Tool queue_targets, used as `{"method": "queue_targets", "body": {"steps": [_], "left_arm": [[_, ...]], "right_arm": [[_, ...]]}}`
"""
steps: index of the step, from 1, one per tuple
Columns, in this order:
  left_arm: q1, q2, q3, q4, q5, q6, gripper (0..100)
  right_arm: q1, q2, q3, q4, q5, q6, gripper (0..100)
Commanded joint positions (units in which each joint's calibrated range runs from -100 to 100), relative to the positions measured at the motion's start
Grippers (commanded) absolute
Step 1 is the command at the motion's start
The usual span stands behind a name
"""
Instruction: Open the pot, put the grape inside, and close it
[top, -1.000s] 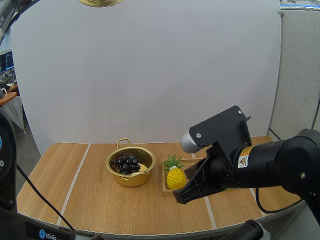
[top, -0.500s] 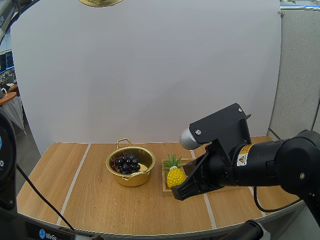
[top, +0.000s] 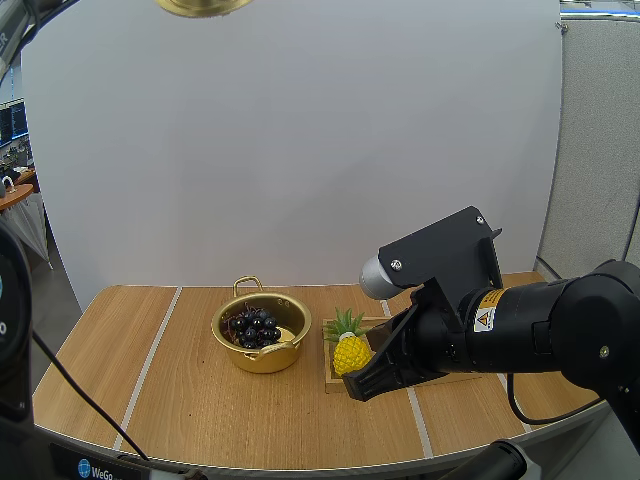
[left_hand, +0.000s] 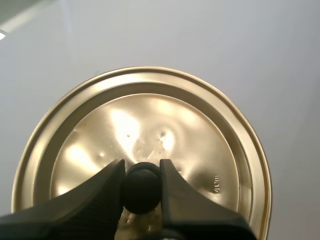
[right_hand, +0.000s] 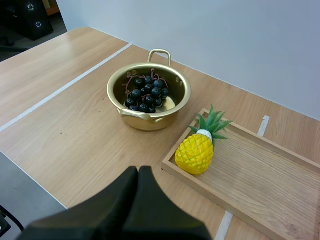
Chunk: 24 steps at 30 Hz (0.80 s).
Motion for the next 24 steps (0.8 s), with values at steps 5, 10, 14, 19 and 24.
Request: {"method": "queue_targets", "body": {"steps": [5, 10, 14, 19, 24], "left_arm": [[-0.07, -2.2, 1.3, -2.9, 18.4, -4.2, 0], [-0.07, -2.3, 6.9, -2.6, 18.4, -7.9, 0], [-0.07, -2.3, 14.6, -2.4, 18.4, -7.4, 0], [-0.07, -1.7, 26.5, -2.4, 18.4, -4.7, 0], [-0.07, 0.5, 36.0, -2.4, 18.4, -4.8, 0]], "right_arm": [[-0.2, -0.5, -0.1, -0.3, 0.1, -0.3, 0], [-0.2, -0.5, -0.1, -0.3, 0.1, -0.3, 0], [-0.2, -0.5, -0.1, -0.3, 0.1, -0.3, 0], [-0.2, -0.5, -0.1, -0.3, 0.1, -0.3, 0], [-0.2, -0.5, -0.1, -0.3, 0.1, -0.3, 0]]}}
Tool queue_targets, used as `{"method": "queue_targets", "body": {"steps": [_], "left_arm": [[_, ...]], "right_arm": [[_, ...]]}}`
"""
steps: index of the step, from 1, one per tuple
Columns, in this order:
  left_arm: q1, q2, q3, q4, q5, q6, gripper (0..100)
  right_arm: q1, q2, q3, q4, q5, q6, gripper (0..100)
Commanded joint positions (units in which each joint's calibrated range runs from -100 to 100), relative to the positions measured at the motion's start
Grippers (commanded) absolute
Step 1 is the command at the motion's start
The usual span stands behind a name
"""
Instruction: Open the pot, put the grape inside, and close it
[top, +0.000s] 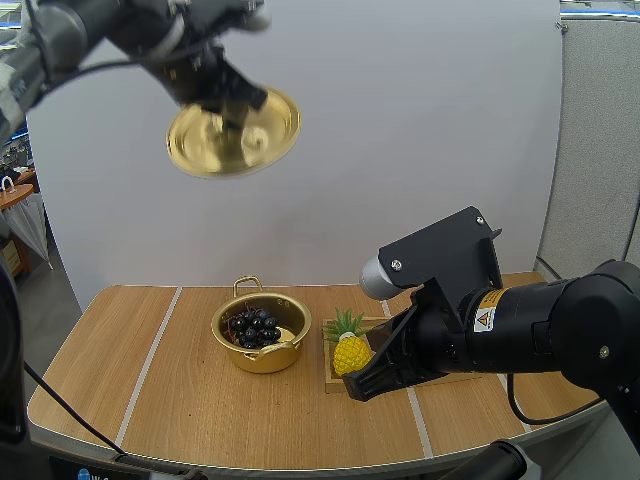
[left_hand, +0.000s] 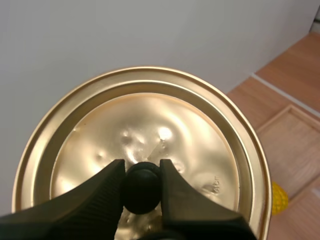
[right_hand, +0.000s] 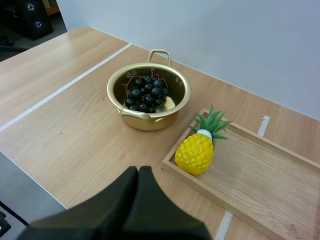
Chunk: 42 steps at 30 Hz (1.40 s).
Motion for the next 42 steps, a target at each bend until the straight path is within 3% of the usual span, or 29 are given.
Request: {"method": "queue_targets", "body": {"steps": [1, 6, 18, 27, 32, 42], "left_arm": [[-0.07, 1.5, 4.9, -0.4, 0.0, 0.2, 0], [-0.07, 6.1, 11.5, -0.4, 0.0, 0.2, 0], [-0.07, 16.9, 15.2, -2.7, 0.0, 5.5, 0], [-0.07, 20.8, 20.1, -4.3, -16.9, 8.5, 0], [-0.07, 24.0, 20.4, -8.3, -17.7, 11.6, 0], [-0.07, 28.6, 20.4, -8.2, -20.4, 11.7, 0]], "right_arm": [[-0.2, -0.5, -0.1, -0.3, 0.1, -0.3, 0], [-0.2, -0.5, -0.1, -0.3, 0.1, -0.3, 0], [-0.2, -0.5, -0.1, -0.3, 0.1, -0.3, 0], [-0.2, -0.5, -0.1, -0.3, 0.1, -0.3, 0], [-0.2, -0.5, -0.1, -0.3, 0.1, -0.3, 0], [-0.2, -0.5, -0.1, -0.3, 0.1, -0.3, 0]]}}
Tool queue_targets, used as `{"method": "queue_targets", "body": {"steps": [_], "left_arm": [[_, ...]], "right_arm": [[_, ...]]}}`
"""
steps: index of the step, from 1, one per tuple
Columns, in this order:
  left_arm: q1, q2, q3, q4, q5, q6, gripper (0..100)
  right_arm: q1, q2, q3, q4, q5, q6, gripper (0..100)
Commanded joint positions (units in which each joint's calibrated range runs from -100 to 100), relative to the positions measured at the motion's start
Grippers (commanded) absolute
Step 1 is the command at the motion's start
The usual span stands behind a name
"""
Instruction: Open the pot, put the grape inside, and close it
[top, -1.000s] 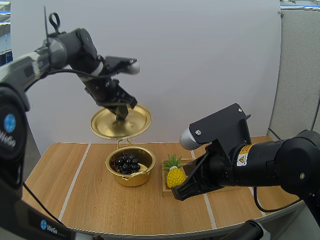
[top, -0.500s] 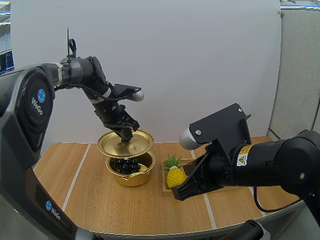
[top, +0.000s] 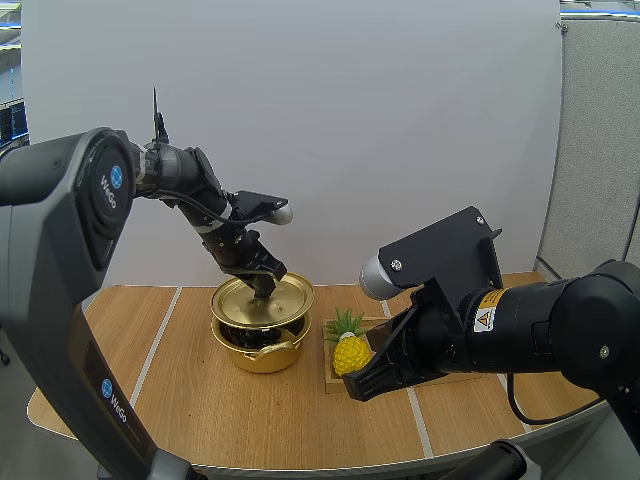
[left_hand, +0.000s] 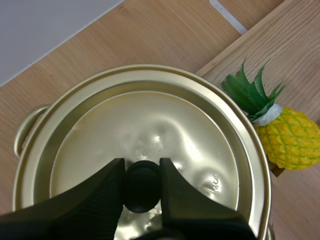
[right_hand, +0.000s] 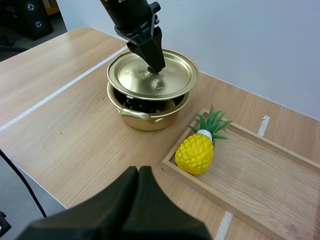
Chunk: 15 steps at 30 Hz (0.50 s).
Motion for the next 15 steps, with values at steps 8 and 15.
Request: {"method": "queue_targets", "body": {"steps": [8, 15], "left_arm": [[-0.07, 2.2, 0.1, -0.4, -3.0, 0.7, 0], [-0.07, 4.1, 0.1, 0.1, -2.1, 0.7, 0]], "right_arm": [[-0.3, -0.5, -0.1, -0.3, 0.3, -0.3, 0], [-0.7, -0.5, -0.1, -0.3, 0.3, -0.3, 0]]}}
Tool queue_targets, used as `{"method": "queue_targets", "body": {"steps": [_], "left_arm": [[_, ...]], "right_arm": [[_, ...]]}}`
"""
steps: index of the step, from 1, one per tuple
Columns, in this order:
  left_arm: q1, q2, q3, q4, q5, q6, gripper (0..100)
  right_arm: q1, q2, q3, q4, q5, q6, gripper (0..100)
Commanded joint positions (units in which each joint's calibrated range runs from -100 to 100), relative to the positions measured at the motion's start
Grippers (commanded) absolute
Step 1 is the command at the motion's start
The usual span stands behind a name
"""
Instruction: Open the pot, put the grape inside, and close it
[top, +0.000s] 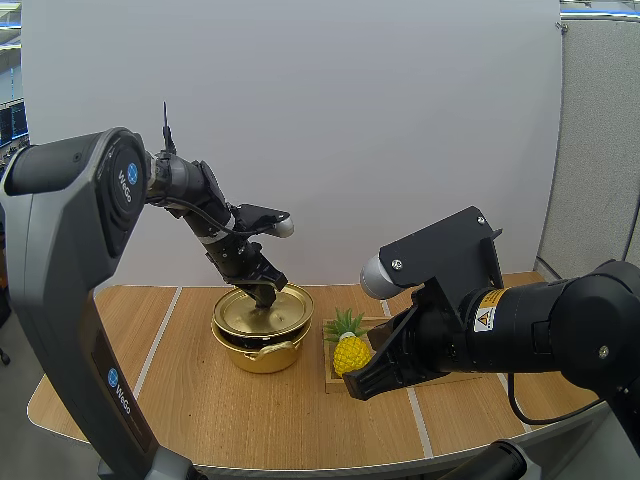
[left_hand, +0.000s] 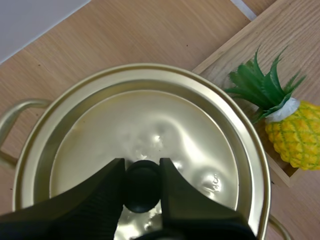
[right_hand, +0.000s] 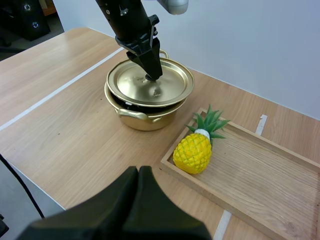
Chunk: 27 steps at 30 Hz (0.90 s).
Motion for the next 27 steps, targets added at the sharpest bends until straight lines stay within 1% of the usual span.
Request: {"method": "queue_targets", "body": {"steps": [1, 6, 9, 14, 22, 27], "left_arm": [[-0.07, 0.4, 0.5, 0.0, -0.6, 0.1, 0], [-0.07, 0.4, 3.4, 1.6, -4.6, 0.1, 0], [-0.07, 0.4, 4.6, 2.0, -4.9, 0.1, 0], [-0.07, 0.4, 4.7, 2.0, -3.6, 0.1, 0], [-0.07, -0.2, 4.7, 3.2, 4.6, 0.1, 0], [-0.07, -0.6, 4.7, 3.2, 5.0, 0.1, 0]], "right_arm": [[-0.3, -0.5, -0.1, -0.3, 0.3, -0.3, 0], [-0.3, -0.5, -0.1, -0.3, 0.3, -0.3, 0], [-0.3, -0.5, -0.1, -0.3, 0.3, -0.3, 0], [-0.3, -0.5, -0.1, -0.3, 0.3, -0.3, 0], [-0.3, -0.5, -0.1, -0.3, 0.3, -0.3, 0], [-0.3, -0.5, -0.1, -0.3, 0.3, -0.3, 0]]}}
